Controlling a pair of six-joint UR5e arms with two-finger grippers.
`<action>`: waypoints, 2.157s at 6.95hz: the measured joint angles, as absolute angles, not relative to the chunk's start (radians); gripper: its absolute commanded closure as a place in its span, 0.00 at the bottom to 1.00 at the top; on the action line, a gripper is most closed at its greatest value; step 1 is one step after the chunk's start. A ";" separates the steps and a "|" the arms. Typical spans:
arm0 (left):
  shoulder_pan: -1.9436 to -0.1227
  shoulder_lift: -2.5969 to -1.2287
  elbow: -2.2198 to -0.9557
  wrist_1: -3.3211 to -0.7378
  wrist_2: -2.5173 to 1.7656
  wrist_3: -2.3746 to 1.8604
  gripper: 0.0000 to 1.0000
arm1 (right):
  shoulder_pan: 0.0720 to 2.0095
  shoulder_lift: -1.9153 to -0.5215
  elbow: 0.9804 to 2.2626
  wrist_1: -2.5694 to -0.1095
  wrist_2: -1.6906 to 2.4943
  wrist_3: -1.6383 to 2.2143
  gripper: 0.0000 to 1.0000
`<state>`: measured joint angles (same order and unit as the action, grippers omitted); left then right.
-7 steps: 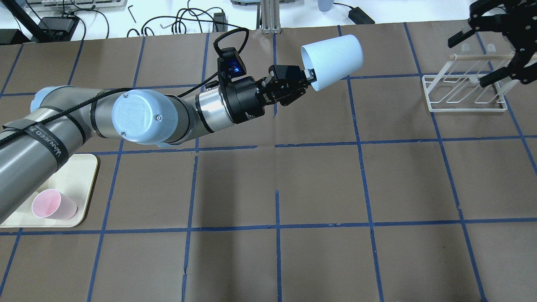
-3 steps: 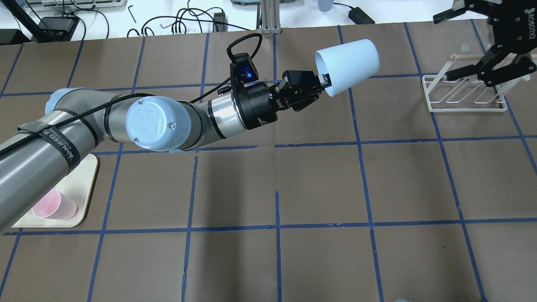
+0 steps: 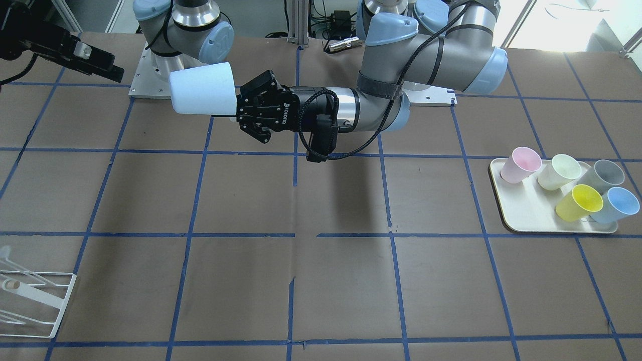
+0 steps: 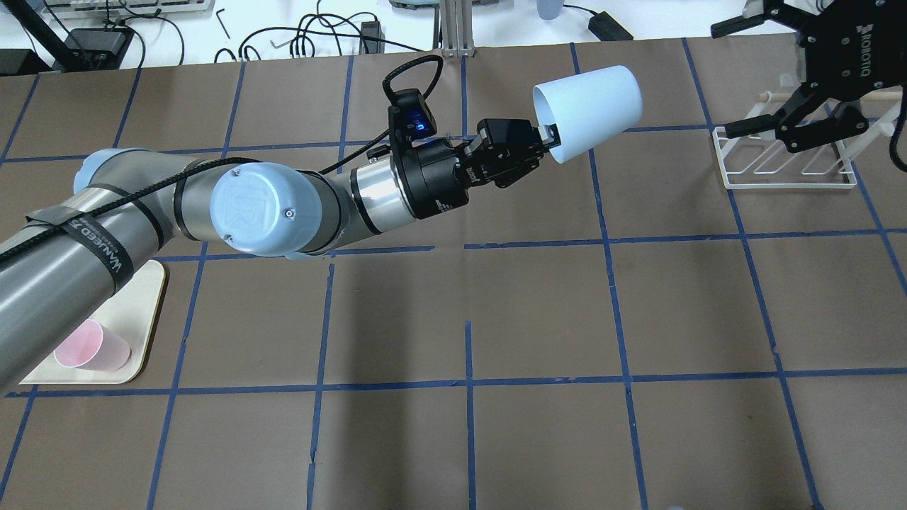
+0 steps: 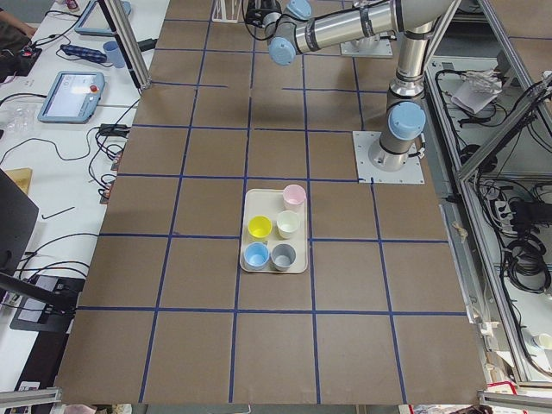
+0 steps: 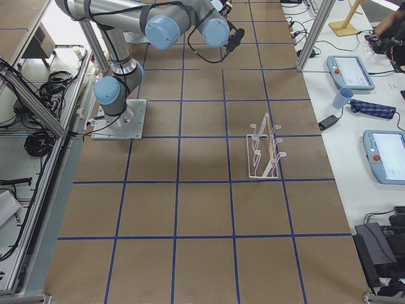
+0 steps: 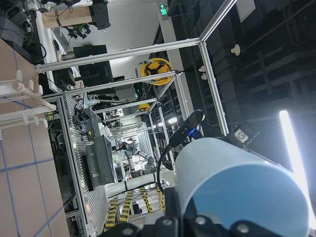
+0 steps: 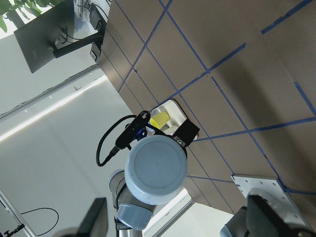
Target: Transfer IKEA cup to right arm and place on rack
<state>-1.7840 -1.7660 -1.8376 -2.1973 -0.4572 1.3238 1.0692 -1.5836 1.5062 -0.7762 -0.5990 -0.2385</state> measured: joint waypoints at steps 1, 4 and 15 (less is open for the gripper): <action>-1.784 -1.764 -1.837 -2.197 -0.458 1.324 1.00 | 1.071 -1.568 1.514 -0.757 -0.591 -0.211 0.00; -1.784 -1.763 -1.837 -2.197 -0.458 1.324 1.00 | 1.127 -1.538 1.519 -0.744 -0.546 -0.005 0.00; -1.787 -1.762 -1.838 -2.198 -0.453 1.324 1.00 | 1.277 -1.484 1.504 -0.818 -0.513 0.059 0.02</action>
